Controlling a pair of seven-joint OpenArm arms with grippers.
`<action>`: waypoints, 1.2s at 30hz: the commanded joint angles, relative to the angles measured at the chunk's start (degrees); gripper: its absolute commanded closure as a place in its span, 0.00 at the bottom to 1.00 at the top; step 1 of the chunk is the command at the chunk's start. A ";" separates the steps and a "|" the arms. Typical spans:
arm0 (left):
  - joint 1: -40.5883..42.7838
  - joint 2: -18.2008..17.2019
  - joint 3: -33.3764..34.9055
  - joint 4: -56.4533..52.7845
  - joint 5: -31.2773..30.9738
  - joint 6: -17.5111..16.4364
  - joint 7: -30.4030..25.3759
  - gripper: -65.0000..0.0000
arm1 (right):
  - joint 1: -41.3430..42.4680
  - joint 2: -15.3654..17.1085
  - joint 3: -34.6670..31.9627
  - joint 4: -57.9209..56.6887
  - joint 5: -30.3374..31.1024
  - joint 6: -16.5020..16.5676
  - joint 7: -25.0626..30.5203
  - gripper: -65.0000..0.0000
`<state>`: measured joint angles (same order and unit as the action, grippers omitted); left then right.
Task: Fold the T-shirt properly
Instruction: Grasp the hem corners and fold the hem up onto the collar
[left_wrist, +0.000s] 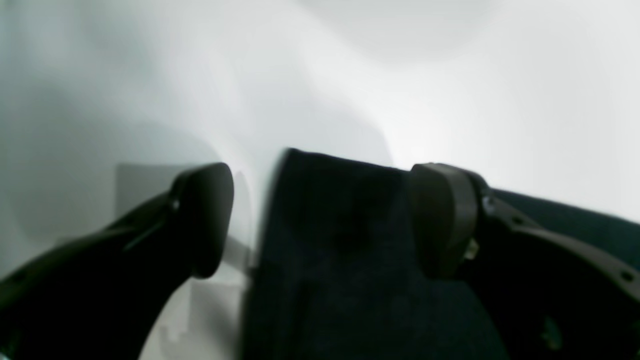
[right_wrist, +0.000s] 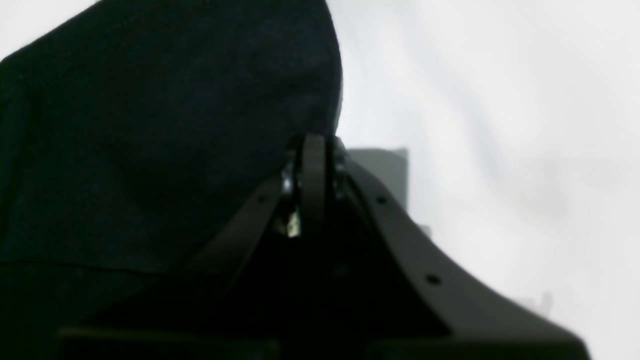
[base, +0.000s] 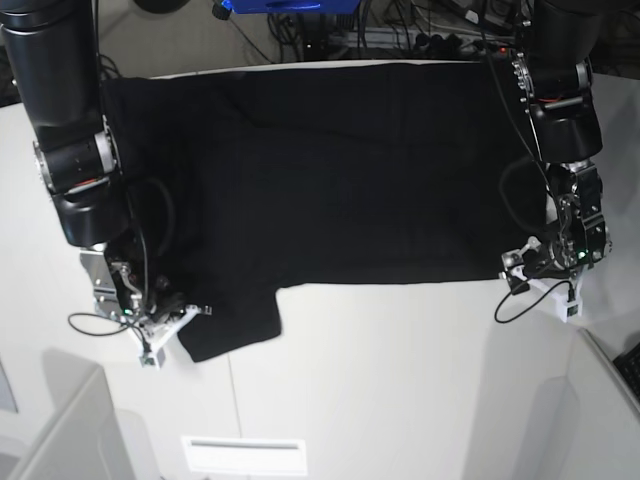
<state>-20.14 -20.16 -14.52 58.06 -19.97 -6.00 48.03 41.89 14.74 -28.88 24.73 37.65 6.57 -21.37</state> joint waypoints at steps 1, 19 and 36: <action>-1.27 -0.98 -0.11 0.09 -0.21 0.24 -1.83 0.19 | 1.85 0.51 0.18 0.63 -0.07 0.07 0.05 1.00; -0.56 -0.89 -0.03 -4.74 -0.74 0.24 -6.58 1.00 | 1.76 0.60 0.18 0.72 0.02 0.07 0.22 1.00; 11.31 -1.07 -0.64 24.35 -0.82 0.24 -6.05 1.00 | -9.67 4.64 17.06 22.96 -0.15 0.07 -5.93 1.00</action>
<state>-7.29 -20.21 -14.79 81.03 -20.78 -5.85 43.70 30.46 18.74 -12.27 46.78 37.12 6.48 -28.34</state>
